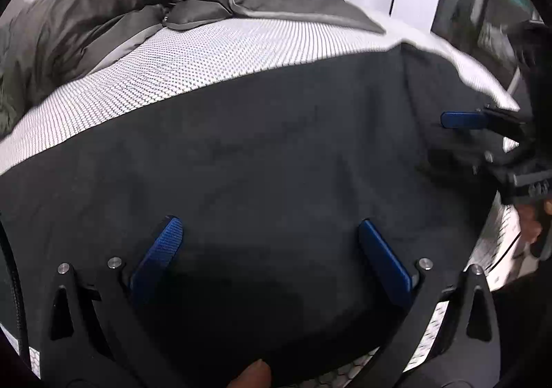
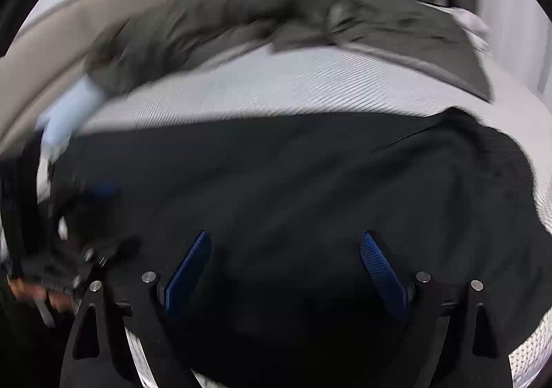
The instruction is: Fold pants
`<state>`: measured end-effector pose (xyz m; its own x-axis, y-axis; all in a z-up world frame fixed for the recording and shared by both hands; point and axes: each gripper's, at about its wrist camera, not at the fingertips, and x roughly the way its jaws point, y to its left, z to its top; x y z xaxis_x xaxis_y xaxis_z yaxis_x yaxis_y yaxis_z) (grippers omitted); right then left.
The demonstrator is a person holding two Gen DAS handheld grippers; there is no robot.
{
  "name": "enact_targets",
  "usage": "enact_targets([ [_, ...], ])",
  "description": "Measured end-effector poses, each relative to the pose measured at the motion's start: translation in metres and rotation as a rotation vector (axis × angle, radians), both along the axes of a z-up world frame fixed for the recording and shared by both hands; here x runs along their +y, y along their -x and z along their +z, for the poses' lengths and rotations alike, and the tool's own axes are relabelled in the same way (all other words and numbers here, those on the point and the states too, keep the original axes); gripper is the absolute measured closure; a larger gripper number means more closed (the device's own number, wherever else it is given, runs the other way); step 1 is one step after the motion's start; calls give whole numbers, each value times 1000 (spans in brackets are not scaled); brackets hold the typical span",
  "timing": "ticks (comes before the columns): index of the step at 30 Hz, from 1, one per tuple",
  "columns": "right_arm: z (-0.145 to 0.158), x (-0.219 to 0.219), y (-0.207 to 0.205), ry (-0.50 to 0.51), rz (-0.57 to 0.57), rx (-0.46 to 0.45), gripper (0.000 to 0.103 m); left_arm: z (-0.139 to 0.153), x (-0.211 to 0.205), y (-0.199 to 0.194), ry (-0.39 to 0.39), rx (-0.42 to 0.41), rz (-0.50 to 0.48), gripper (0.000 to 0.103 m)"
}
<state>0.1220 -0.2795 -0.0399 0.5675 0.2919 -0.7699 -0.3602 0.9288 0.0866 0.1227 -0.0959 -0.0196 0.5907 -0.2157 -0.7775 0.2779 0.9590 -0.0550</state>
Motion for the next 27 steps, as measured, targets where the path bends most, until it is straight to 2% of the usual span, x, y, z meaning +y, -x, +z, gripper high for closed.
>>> enact_targets([
  [3,-20,5,5,99,41,28,13,-4,8,-4,28,29,32,1],
  [5,-20,-13,8,133,6,16,13,-5,18,-6,34,33,71,1],
  [7,-12,-56,11,141,-111,-9,13,-7,29,-9,37,41,103,1],
  [10,-14,-112,5,338,-439,-57,13,-9,43,-16,33,54,147,1],
  [12,-17,-126,3,297,-474,-38,13,-9,49,-19,25,56,165,1],
  [14,-10,-123,6,301,-477,-61,13,-4,50,-21,21,52,173,1],
  [15,-3,-118,9,307,-471,-88,13,2,48,-18,36,39,163,1],
  [17,14,-108,13,246,-430,-147,13,13,42,-15,70,16,122,1],
  [20,32,-79,12,90,-300,-178,12,21,20,-25,42,14,67,1],
  [23,23,-33,-15,15,-149,-108,12,13,6,-45,-13,65,63,1],
  [25,6,-2,-35,37,-53,-46,12,1,7,-55,-18,132,95,1],
  [27,-19,23,-56,122,-5,33,12,-4,18,-63,-15,156,149,1],
])
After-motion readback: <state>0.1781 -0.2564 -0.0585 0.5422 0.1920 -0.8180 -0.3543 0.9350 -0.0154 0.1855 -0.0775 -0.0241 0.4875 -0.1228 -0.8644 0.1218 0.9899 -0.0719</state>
